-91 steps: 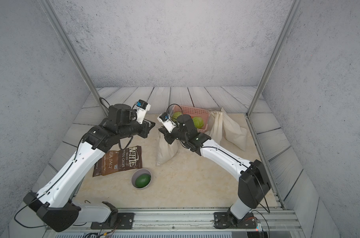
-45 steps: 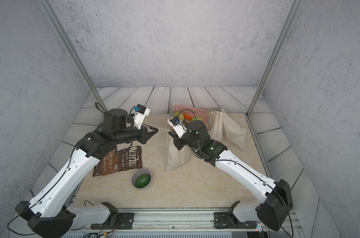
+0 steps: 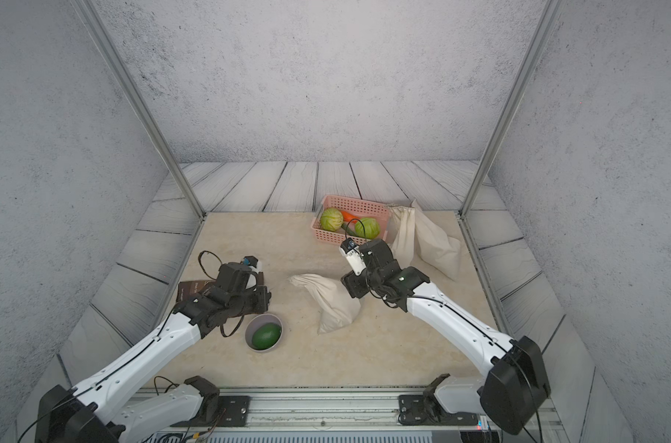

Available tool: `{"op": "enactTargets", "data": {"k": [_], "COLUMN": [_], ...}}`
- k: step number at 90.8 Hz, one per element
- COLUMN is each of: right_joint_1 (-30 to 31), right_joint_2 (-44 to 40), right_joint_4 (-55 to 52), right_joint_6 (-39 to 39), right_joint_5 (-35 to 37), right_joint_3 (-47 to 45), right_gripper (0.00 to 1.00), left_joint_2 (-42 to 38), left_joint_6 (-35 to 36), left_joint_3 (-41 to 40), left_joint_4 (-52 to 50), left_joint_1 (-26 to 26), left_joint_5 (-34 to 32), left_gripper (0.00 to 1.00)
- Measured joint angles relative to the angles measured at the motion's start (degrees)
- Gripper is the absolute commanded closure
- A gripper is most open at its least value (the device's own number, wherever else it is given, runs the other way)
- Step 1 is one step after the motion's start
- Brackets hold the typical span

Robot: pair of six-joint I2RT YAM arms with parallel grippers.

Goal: Close the soil bag
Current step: Place the soil bag at the center of the board, then pick up the soil bag from the center of the board, then place the soil bag at the center of the board.

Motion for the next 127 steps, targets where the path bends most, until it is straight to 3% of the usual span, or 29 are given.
{"op": "enactTargets", "data": {"k": [11,35,49,54,60,66,78,82,89,99,109,127], "right_joint_1": [-4.09,-20.37,-22.58,-22.73,-22.75,-22.75,-22.73,-22.67,-22.34,-20.9,-19.02,-14.75], "right_joint_2": [-1.18,6.4,14.82,17.59,20.04,20.87,18.97,17.59,14.49,8.74,2.86,-7.23], "right_joint_4": [0.13,4.04,5.88,5.73,5.01,3.8,2.03,1.36,0.68,0.24,0.74,2.8], "right_joint_6": [0.81,5.22,5.2,4.74,3.72,2.45,0.22,-0.81,-1.38,-1.88,-1.38,1.18], "right_joint_5": [8.2,20.87,20.79,20.33,18.71,16.13,8.02,5.18,0.61,-5.09,-9.75,-15.15], "right_joint_3": [2.38,10.93,15.87,17.62,19.52,20.48,20.72,20.59,19.34,15.93,11.28,-1.11], "right_gripper": [0.1,0.04,0.08,0.17,0.43,0.7,0.94,1.0,1.0,1.0,1.0,1.0], "left_joint_2": [0.55,-7.37,-8.15,-8.15,-8.37,-9.16,-11.54,-11.8,-11.58,-10.05,-5.97,3.06], "left_joint_6": [-3.19,-10.97,-12.85,-13.11,-12.72,-11.52,-7.5,-5.97,-3.3,0.55,3.28,5.42], "left_joint_3": [-1.11,-1.09,-0.96,-0.85,-0.46,0.2,3.15,4.7,7.39,10.78,13.0,15.1], "left_joint_4": [-0.39,-0.57,-0.87,-1.14,-1.6,-1.86,-1.22,-0.17,2.21,6.38,11.28,16.17], "left_joint_1": [2.51,15.93,19.43,19.69,19.69,19.69,19.65,19.26,17.03,9.55,2.82,-4.85], "left_joint_5": [-5.25,-10.51,-11.17,-10.99,-10.49,-9.22,-4.26,-1.77,1.29,3.63,5.49,7.37], "left_gripper": [1.0,0.99,0.51,0.36,0.22,0.15,0.11,0.1,0.09,0.08,0.08,0.08]}}
